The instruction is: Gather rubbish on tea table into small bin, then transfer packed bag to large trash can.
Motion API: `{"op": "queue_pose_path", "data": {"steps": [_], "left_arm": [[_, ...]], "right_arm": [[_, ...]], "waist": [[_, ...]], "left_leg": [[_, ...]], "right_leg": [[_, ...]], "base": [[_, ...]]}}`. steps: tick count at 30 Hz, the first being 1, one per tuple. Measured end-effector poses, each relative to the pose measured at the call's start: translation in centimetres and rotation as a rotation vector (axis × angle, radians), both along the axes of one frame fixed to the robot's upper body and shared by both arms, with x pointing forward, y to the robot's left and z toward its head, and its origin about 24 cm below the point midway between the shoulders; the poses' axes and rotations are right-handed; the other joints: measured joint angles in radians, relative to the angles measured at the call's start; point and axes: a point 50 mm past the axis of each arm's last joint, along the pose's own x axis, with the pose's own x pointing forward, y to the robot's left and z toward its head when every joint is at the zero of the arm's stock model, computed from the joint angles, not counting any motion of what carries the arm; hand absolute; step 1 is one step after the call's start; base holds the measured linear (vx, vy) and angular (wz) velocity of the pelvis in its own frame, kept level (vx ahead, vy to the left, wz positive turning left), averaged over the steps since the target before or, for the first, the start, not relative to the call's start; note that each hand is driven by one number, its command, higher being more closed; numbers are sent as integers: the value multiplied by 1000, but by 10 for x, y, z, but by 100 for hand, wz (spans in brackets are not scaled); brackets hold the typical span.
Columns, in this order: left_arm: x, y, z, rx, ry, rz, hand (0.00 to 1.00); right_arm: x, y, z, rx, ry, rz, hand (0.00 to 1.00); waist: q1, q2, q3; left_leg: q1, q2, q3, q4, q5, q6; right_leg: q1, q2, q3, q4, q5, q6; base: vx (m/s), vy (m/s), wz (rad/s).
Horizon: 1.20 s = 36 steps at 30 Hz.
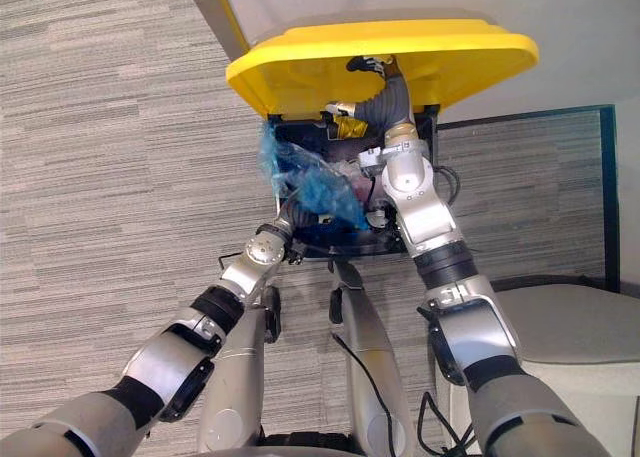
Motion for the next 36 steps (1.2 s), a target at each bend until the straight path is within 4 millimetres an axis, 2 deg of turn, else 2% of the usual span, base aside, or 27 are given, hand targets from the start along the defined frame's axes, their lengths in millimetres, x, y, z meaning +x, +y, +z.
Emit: {"op": "queue_pose_path", "data": {"steps": [5, 8, 10, 14, 16, 17, 20, 22, 23, 27, 28, 32, 36], "left_arm": [[-1, -3, 7, -34, -20, -12, 0], [-2, -1, 2, -36, -4, -20, 0], [-5, 1, -3, -48, 12, -14, 0], [-11, 15, -11, -75, 20, 11, 0], [-17, 25, -20, -84, 38, 35, 0], [-22, 35, -28, -106, 57, 62, 0], [-33, 68, -45, -98, 90, 138, 0], [-49, 99, -63, -116, 135, 219, 0], [-54, 107, -69, -118, 152, 243, 0], [-89, 151, -101, -137, 260, 389, 0], [-101, 162, -110, -137, 293, 430, 0], [-131, 189, -136, -133, 404, 548, 0], [-162, 210, -162, -81, 537, 644, 0]], "right_arm": [[-1, 5, 1, 6, -4, 19, 0], [-1, 5, -1, 1, 2, 22, 0], [-1, 3, -7, 0, 19, 16, 0], [-3, -4, -31, -17, 80, -7, 0], [-5, -14, -47, -8, 125, -33, 0], [-7, -21, -61, -4, 165, -44, 0], [-11, -32, -87, -3, 245, -76, 0], [-16, -51, -118, 12, 352, -129, 0], [-18, -56, -127, 21, 380, -148, 0], [-45, -85, -177, 83, 530, -233, 0], [-53, -88, -189, 93, 568, -246, 0], [-72, -91, -216, 126, 655, -259, 0], [-86, -88, -235, 156, 712, -257, 0]], "waist": [[1, 0, 0], [2, 0, -1], [4, -3, -9], [11, -5, -11], [31, -7, -15], [39, -11, -35], [37, -11, -40], [39, -14, -68], [39, -14, -81], [34, -18, -127], [34, -21, -148], [34, -23, -177], [32, -41, -198]], "left_leg": [[10, 4, 12, 0, 3, -5], [34, 4, 11, -1, 3, -5], [44, 3, 9, -1, 3, -5], [87, 2, -7, -16, 10, -16], [123, -1, -13, -39, 17, -21], [137, -8, -19, -63, 28, -24], [197, -18, -38, -118, 50, -29], [240, -18, -47, -159, 61, -34], [248, -18, -50, -168, 63, -35], [338, -17, -67, -249, 88, -38], [353, -18, -67, -267, 94, -39], [418, -18, -67, -305, 106, -42], [457, -20, -58, -304, 106, -44]], "right_leg": [[7, -4, 0, 4, 0, 0], [32, -6, -2, 5, -1, 1], [40, -10, -4, 13, -7, 8], [84, -24, -29, 26, -25, -4], [111, -26, -33, 30, -36, -11], [114, -35, -36, 37, -47, -7], [163, -46, -53, 34, -60, -6], [196, -46, -61, 27, -72, 7], [202, -46, -64, 22, -73, 7], [273, -46, -80, 3, -91, 18], [281, -46, -81, 3, -95, 18], [327, -45, -84, 8, -110, 27], [363, -42, -81, 7, -111, 28]], "base": [[0, 0, 0], [4, 1, 2], [7, -2, 8], [12, -22, 20], [30, -36, 19], [47, -47, 27], [55, -46, 23], [65, -46, 12], [79, -42, 10], [74, -33, 12], [61, -31, 3], [40, -15, 2], [-19, 1, -4]]}}
